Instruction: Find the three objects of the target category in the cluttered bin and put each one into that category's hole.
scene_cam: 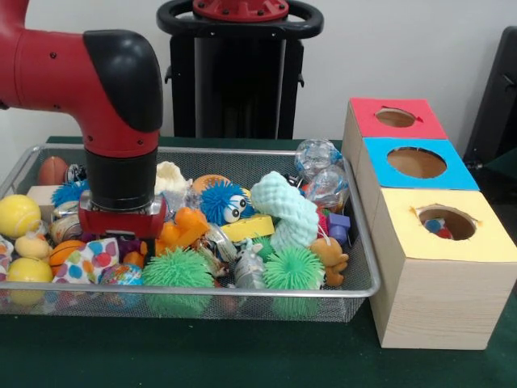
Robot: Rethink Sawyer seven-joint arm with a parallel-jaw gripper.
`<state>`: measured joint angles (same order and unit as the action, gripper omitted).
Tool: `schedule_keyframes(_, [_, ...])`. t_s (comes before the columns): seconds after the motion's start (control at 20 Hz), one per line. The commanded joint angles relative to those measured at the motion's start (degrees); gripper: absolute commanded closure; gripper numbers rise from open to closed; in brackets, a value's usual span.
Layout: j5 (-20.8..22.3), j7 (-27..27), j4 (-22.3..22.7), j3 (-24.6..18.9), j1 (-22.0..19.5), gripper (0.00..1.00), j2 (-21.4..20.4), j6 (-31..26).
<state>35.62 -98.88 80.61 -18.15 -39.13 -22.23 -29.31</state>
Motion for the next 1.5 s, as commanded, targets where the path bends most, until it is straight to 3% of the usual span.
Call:
schedule_keyframes(0.05, [0.4,3.3,8.3,-1.9,-3.2,0.00,1.7,-0.3])
schedule_keyframes(0.35, [-3.9,10.2,12.6,-6.7,-8.3,0.00,-7.3,-8.1])
schedule_keyframes(0.7, [-3.7,8.2,9.5,-6.1,-8.4,0.00,-6.8,-9.5])
schedule_keyframes(0.75, [-3.4,7.9,9.4,-6.3,-8.5,1.00,-6.8,-9.8])
schedule_keyframes(1.5, [-2.1,6.0,8.6,-5.8,-7.6,1.00,-5.4,-7.5])
